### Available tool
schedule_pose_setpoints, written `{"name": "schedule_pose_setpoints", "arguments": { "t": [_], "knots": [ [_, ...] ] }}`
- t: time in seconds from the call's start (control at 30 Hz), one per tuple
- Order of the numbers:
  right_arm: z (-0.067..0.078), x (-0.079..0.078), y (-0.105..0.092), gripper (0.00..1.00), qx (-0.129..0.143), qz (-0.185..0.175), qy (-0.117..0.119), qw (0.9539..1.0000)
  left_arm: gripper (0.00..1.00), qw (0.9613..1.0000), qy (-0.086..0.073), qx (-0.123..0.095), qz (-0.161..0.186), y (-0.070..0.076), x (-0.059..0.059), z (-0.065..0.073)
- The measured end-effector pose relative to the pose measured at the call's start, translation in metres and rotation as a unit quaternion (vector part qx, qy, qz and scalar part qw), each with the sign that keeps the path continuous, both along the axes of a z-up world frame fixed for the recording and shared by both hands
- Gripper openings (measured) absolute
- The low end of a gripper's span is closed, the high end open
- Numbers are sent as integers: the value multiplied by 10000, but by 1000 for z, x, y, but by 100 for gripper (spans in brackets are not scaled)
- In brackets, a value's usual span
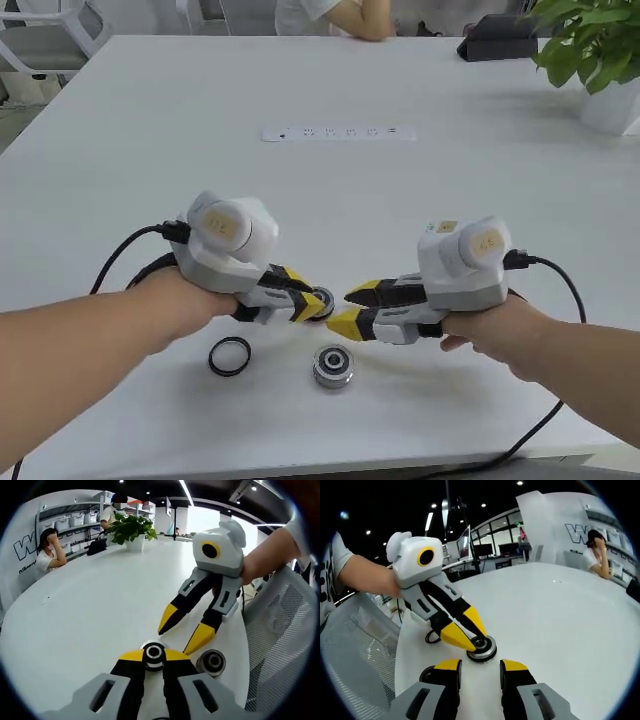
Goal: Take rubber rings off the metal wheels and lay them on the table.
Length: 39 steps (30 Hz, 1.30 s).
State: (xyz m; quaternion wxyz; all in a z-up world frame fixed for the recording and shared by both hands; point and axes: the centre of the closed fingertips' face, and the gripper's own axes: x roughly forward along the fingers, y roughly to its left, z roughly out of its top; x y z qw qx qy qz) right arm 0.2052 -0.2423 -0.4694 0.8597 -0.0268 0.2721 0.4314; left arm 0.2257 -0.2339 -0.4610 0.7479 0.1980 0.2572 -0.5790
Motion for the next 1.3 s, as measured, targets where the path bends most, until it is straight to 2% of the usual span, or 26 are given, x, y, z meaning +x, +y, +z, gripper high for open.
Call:
{"name": "schedule_pose_setpoints", "arguments": {
  "t": [0.07,0.3,0.47,0.73,0.8,1.3],
  "knots": [
    [0,0,0,28,-10,-6,-10,10000,7,9998,-176,66,-41,0,0,-1],
    [-1,3,5,28,-73,0,-35,10000,7,9998,-138,-88,77,0,0,0],
    [-2,6,11,28,-194,66,-68,9998,7,9998,-143,-66,148,0,0,-1],
    [-6,14,19,27,-407,-22,-188,9990,7,9997,-151,-43,181,0,-1,-1],
    [-9,13,18,26,-525,-23,-185,9984,7,9997,-164,-39,183,0,-1,-1],
    [-8,11,11,20,-487,-62,-198,9986,7,9996,-190,-42,198,0,-1,0]
  ]
}}
